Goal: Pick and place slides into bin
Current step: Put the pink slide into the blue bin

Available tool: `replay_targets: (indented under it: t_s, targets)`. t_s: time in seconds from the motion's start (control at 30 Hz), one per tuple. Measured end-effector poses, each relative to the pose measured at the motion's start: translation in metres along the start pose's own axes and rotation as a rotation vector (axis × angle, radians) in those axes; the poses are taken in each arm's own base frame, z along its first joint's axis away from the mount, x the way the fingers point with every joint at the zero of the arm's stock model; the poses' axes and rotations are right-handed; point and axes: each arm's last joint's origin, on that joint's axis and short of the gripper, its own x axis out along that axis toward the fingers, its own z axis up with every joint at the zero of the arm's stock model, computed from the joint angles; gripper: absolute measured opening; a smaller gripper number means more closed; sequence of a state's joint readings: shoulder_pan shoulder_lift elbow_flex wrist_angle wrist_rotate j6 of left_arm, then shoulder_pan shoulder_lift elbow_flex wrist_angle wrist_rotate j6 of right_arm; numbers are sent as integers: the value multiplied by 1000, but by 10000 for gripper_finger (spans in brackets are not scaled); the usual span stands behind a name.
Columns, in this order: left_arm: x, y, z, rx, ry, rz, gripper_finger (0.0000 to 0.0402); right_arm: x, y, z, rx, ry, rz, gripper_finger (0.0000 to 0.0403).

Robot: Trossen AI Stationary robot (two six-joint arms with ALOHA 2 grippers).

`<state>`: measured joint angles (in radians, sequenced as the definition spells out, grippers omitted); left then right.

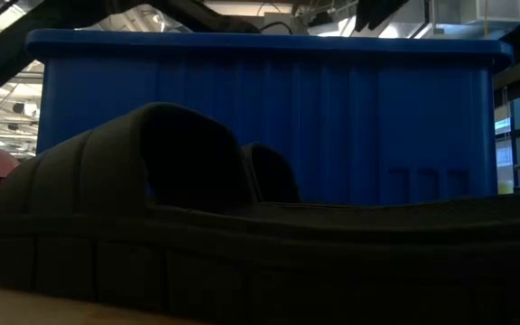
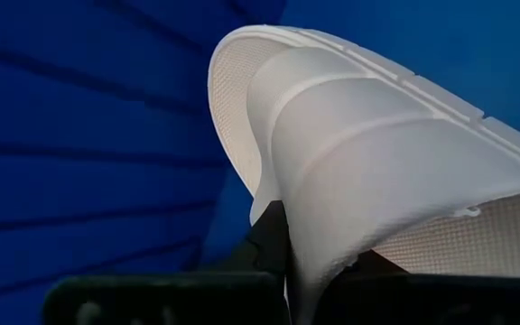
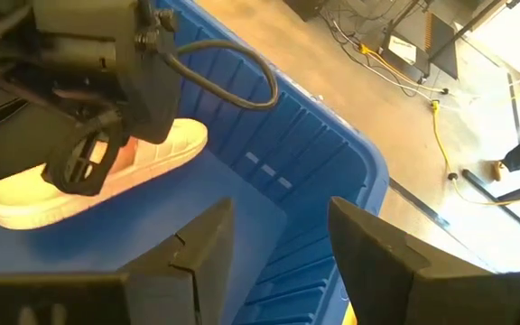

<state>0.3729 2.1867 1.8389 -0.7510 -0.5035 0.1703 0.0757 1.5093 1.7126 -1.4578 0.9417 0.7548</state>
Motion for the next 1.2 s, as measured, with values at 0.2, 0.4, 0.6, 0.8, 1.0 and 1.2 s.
replay_targets:
  t_s: [0.2, 0.4, 0.6, 0.8, 1.0, 1.2]
  targets:
    - [5, 2, 5, -35, -46, 11, 9, 0, 0, 0, 5, -1, 1, 181]
    - [5, 4, 7, -53, -71, 17, 28, 0, 0, 0, 6, 3, 5, 181]
    - [2, -2, 9, -45, -85, 12, 47, 0, 1, 0, 6, 14, 17, 181]
    - [1, -4, 10, -52, -93, 10, 50, 0, 1, 0, 6, 14, 17, 181]
    - [0, -7, 12, -185, -113, -51, 49, 0, 1, 0, 10, 13, 19, 181]
    - [-4, -15, 19, -240, -191, -247, 49, 0, 2, 1, 22, 6, 26, 181]
